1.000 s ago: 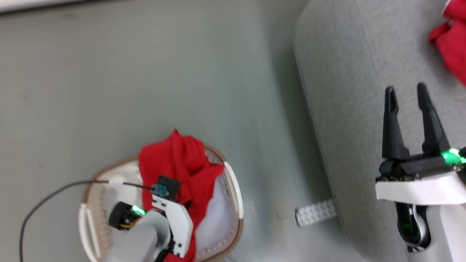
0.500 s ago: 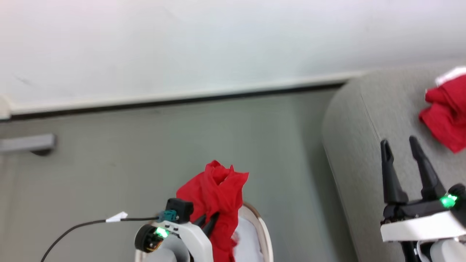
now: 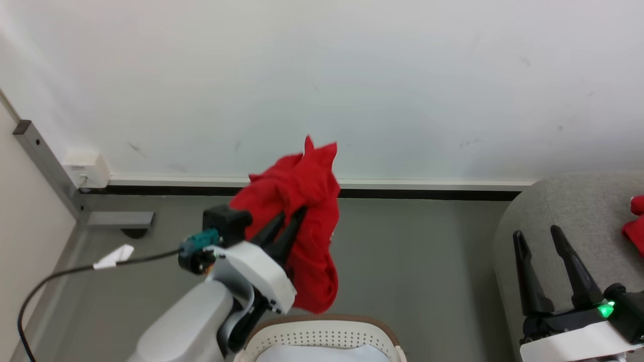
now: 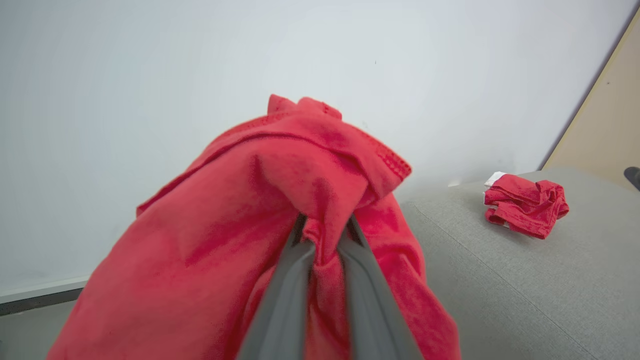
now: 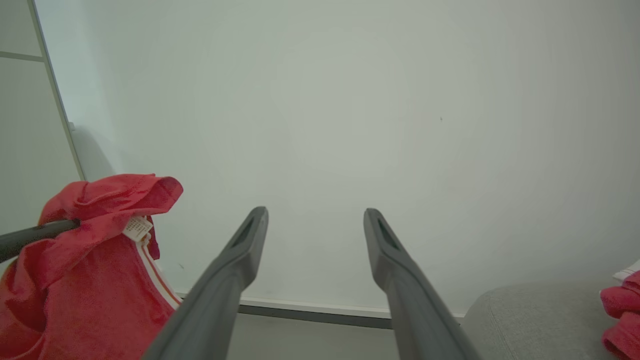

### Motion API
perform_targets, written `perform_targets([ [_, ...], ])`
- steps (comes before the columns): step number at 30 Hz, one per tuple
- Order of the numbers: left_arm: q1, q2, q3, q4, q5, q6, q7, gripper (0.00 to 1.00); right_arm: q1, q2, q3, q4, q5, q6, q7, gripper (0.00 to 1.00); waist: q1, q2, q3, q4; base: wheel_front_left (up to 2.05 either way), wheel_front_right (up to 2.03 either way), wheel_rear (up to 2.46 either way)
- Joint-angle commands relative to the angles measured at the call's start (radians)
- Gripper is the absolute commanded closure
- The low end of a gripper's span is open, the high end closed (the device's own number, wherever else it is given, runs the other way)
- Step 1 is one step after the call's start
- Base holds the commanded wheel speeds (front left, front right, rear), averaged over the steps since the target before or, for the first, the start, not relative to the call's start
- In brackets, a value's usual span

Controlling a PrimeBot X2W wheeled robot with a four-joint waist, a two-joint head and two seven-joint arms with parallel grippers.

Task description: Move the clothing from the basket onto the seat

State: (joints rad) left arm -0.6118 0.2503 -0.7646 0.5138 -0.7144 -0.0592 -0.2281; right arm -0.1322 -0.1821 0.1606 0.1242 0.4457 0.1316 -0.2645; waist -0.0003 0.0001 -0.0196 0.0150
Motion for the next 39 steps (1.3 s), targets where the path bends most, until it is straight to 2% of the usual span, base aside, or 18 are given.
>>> perform_targets([
  [1,-0.018,0.023,0.009,-0.062,0.004,0.021,0.020,1.00,0.014,-0.003,0.010,0.003,0.004,-0.002,0.000,0.00,0.0003,-0.0001,-0.006,0.013,0.00,0.00,0.00],
  [2,-0.018,0.023,0.009,-0.062,0.004,0.021,0.020,1.00,0.014,-0.003,0.010,0.003,0.004,-0.002,0.000,0.00,0.0003,-0.0001,-0.006,0.013,0.00,0.00,0.00],
  [7,-0.057,0.070,0.041,-0.266,0.009,0.088,0.091,1.00,0.008,0.002,0.043,0.010,0.005,-0.002,0.000,0.00,0.0003,-0.0001,-0.003,0.023,0.00,0.00,0.00],
  [12,-0.066,0.115,0.084,-0.409,-0.019,0.140,0.147,1.00,-0.009,0.001,0.077,0.019,0.012,-0.002,0.000,0.00,0.0003,-0.0001,0.007,0.022,0.00,0.00,0.00],
  [22,-0.033,0.150,0.088,-0.512,-0.026,0.175,0.189,1.00,-0.018,-0.017,0.135,0.014,0.018,-0.002,0.000,0.00,0.0003,-0.0001,0.012,0.021,0.00,0.00,0.00],
  [31,-0.027,0.139,0.074,-0.522,-0.028,0.179,0.190,1.00,-0.078,-0.070,0.374,0.013,0.014,-0.002,0.024,0.00,0.0003,-0.0001,-0.010,0.045,0.00,0.00,0.00],
  [35,-0.022,0.121,0.053,-0.511,-0.027,0.172,0.191,1.00,-0.128,-0.054,0.486,0.034,0.035,-0.002,0.027,0.00,0.0003,-0.0001,-0.022,0.068,0.00,0.00,0.00],
  [39,-0.023,0.093,0.029,-0.499,-0.029,0.166,0.194,1.00,-0.181,-0.021,0.588,0.106,0.072,-0.002,0.034,0.00,0.0003,-0.0001,-0.036,0.093,0.00,0.00,0.00],
])
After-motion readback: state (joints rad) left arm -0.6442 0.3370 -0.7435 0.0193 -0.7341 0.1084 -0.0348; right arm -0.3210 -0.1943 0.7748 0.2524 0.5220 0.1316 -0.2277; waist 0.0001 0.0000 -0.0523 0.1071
